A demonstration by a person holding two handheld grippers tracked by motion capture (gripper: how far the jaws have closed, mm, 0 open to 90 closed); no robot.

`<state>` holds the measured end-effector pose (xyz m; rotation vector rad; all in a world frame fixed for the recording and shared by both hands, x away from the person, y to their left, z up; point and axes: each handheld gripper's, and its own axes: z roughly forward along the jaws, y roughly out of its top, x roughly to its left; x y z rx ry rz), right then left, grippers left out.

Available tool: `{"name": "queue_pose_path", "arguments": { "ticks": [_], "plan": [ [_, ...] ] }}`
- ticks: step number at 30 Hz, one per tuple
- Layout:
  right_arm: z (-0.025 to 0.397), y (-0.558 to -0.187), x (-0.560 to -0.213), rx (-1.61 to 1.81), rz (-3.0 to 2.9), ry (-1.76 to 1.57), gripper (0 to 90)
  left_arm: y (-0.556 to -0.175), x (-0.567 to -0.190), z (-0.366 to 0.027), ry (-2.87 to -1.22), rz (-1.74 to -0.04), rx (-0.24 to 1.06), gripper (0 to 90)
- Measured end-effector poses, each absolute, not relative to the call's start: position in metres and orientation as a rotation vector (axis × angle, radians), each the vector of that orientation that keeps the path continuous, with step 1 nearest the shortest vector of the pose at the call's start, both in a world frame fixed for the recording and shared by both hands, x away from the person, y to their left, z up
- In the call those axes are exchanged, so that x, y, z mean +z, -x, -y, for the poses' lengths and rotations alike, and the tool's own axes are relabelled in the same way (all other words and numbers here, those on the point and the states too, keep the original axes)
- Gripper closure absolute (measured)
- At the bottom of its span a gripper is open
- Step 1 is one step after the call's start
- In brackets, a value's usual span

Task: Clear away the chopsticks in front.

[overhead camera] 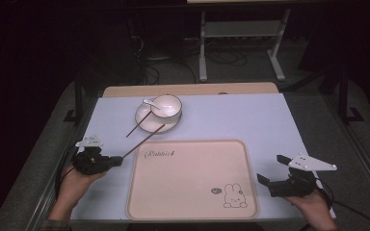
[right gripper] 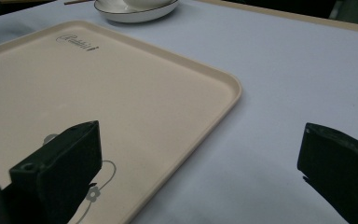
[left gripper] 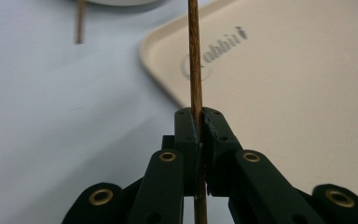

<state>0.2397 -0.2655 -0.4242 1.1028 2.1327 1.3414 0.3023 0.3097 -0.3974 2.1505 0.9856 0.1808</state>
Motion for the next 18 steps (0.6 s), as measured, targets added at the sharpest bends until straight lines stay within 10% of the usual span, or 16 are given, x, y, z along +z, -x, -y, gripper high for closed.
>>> {"name": "queue_pose_path", "arguments": {
  "ticks": [18],
  "plan": [
    [0.265,-0.24,-0.425,1.341,-2.135,-1.101,0.0,-0.303,-0.423,-0.245,-2.284,-0.925,0.08,84.6]
  ]
}}
